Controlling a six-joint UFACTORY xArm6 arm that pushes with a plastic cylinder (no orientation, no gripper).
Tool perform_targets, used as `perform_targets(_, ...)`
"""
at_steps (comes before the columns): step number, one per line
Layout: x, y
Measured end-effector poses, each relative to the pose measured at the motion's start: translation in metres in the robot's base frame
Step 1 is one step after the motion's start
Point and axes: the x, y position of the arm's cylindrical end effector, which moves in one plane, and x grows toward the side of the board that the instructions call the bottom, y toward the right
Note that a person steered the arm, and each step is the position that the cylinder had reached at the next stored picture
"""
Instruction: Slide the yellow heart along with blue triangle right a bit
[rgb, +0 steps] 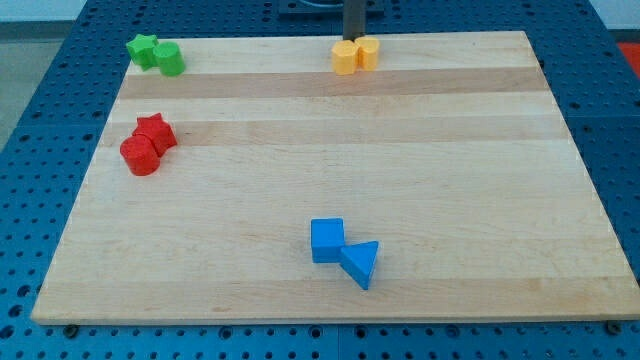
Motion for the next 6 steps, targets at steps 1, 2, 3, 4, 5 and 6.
perform_targets(1, 0.001, 0.001)
perform_targets(2, -0.001, 0.011)
perform_targets(3, -0.013, 0.015)
perform_targets(4, -0.016, 0.027)
perform_targets(5, -0.016, 0.052)
perform_targets(6, -0.016, 0.052)
